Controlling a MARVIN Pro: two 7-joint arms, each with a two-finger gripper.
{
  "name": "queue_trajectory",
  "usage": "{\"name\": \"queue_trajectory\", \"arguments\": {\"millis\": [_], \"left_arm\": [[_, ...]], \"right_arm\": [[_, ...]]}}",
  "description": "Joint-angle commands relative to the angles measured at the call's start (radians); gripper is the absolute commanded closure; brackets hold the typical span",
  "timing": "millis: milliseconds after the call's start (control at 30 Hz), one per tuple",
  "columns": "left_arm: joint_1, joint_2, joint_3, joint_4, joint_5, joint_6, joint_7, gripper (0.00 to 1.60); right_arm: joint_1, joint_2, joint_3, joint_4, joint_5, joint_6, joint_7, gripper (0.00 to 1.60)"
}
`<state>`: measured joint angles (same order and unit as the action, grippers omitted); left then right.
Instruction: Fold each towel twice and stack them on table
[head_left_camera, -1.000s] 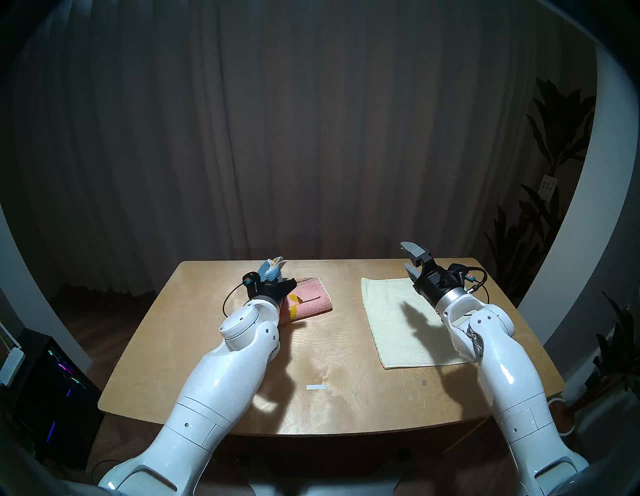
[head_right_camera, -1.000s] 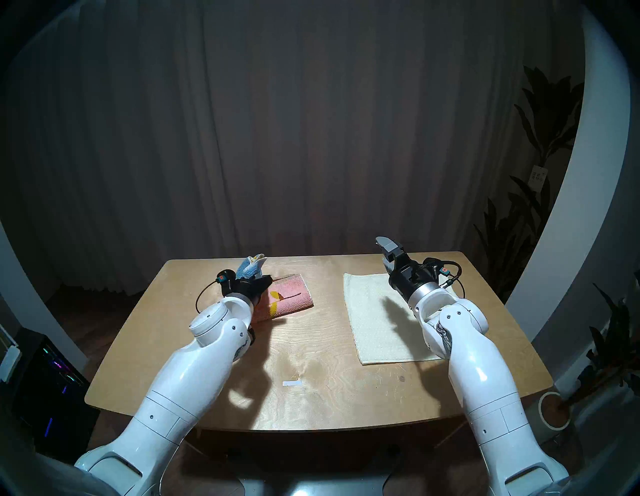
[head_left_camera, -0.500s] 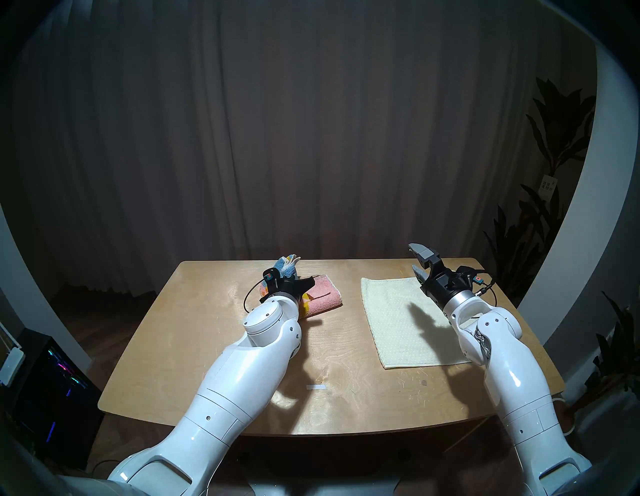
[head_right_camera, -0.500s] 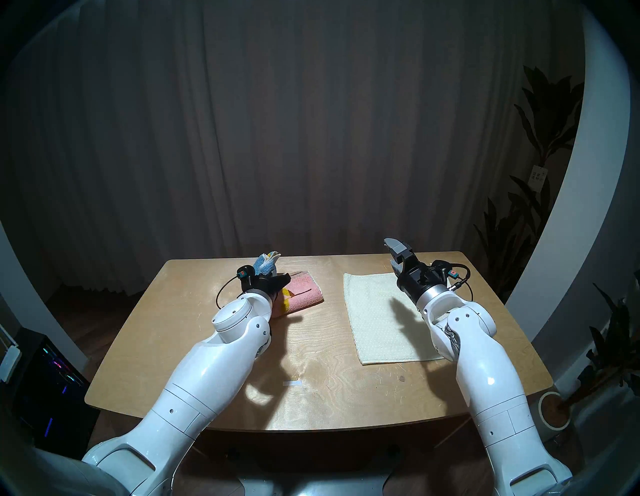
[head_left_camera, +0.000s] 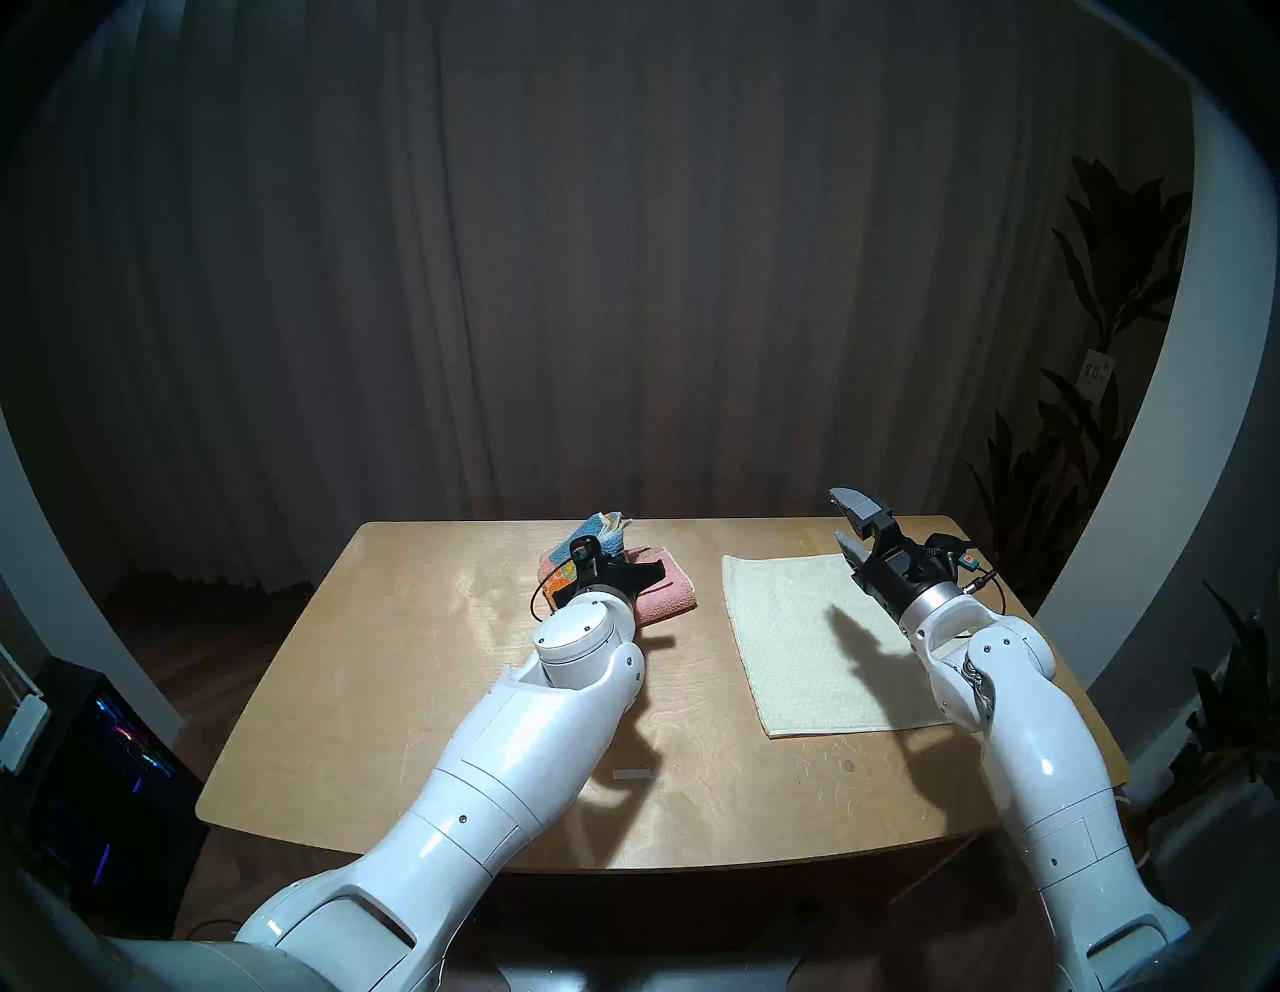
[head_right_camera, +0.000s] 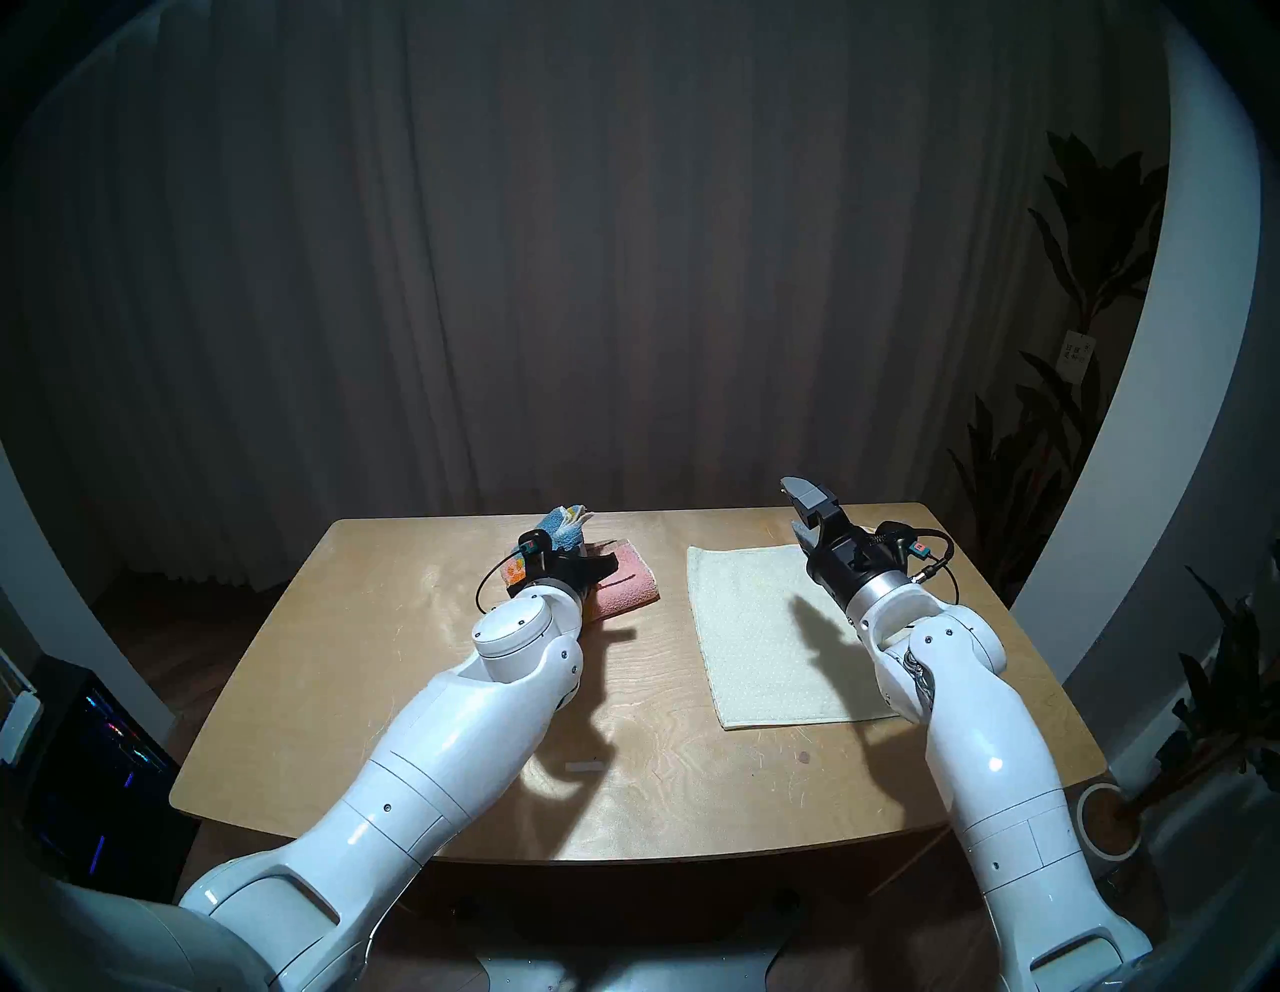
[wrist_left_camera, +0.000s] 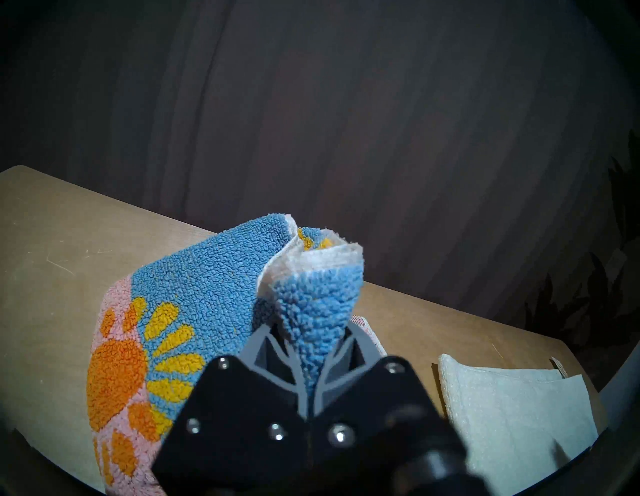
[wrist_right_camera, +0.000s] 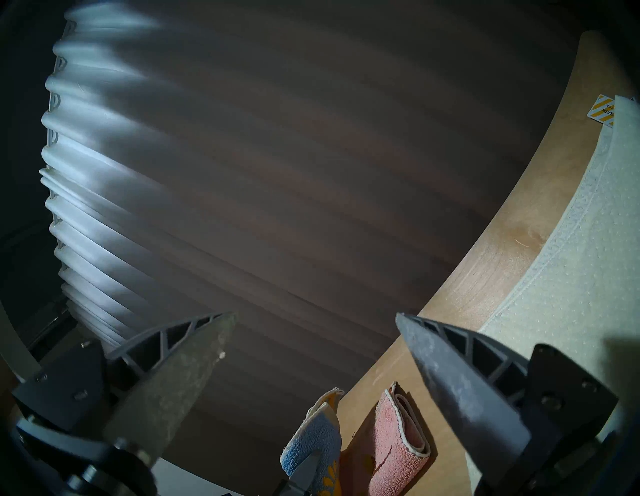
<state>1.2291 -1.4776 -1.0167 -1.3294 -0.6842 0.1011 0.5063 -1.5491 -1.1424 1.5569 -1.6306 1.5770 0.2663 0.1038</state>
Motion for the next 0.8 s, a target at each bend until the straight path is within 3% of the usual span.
{"name": "queue_trajectory", "arguments": {"millis": [0,433,767], "left_arm": [[-0.092,-0.053,0.022,0.02,0.023,-0.009,-0.006,1.6],[-0.152,-0.087,0.112,0.169,0.077,-0.015,-0.05,1.6],[-0.173,-0.108,0.166,0.217,0.109,-0.029,-0.085,1.6]], "right_arm": [[0.016,0.008,0.006,-0.004,-0.002,0.002,0.018,0.0],[0.032,0.012,0.004,0.015,-0.002,0.007,0.029,0.0],[0.041,0.015,0.003,0.016,-0.004,0.0,0.035,0.0]]}}
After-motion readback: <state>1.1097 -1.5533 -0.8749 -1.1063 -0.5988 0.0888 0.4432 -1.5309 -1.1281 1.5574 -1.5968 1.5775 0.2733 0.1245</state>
